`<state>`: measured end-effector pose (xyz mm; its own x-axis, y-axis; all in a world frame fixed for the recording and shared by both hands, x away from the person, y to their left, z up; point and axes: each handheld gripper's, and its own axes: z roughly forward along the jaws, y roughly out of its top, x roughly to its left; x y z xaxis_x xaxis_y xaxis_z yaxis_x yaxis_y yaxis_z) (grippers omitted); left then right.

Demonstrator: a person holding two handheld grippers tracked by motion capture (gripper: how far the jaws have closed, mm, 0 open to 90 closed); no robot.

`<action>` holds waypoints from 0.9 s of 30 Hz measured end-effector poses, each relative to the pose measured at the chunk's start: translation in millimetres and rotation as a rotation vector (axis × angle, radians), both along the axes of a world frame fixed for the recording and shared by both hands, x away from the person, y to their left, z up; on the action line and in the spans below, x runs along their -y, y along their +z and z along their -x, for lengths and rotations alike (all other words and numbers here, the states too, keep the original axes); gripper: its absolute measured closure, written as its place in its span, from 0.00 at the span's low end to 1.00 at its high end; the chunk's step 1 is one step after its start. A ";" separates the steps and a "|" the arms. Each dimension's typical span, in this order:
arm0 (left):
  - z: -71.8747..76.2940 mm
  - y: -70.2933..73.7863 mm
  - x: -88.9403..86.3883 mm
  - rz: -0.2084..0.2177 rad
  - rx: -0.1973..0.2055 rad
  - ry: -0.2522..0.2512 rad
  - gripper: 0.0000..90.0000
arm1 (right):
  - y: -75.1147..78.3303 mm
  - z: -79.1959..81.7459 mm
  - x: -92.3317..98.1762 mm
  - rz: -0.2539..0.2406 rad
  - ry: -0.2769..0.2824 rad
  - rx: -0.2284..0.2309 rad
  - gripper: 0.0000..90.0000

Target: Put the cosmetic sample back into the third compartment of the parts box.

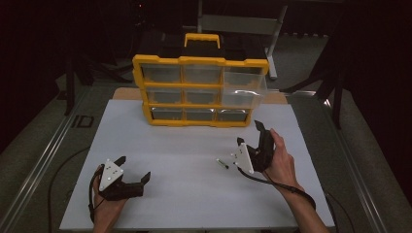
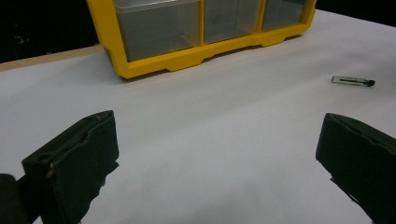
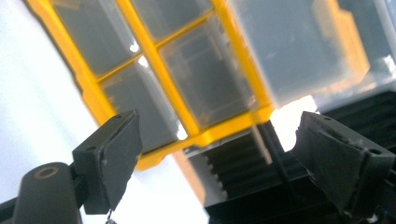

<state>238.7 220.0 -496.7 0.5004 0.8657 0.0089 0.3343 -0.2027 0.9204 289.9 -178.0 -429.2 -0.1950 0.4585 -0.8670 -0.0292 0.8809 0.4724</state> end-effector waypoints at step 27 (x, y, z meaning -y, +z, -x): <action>-0.5 -0.8 0.5 -0.010 -0.004 0.007 0.00 | -31.7 16.6 52.8 -0.591 0.057 -0.296 0.15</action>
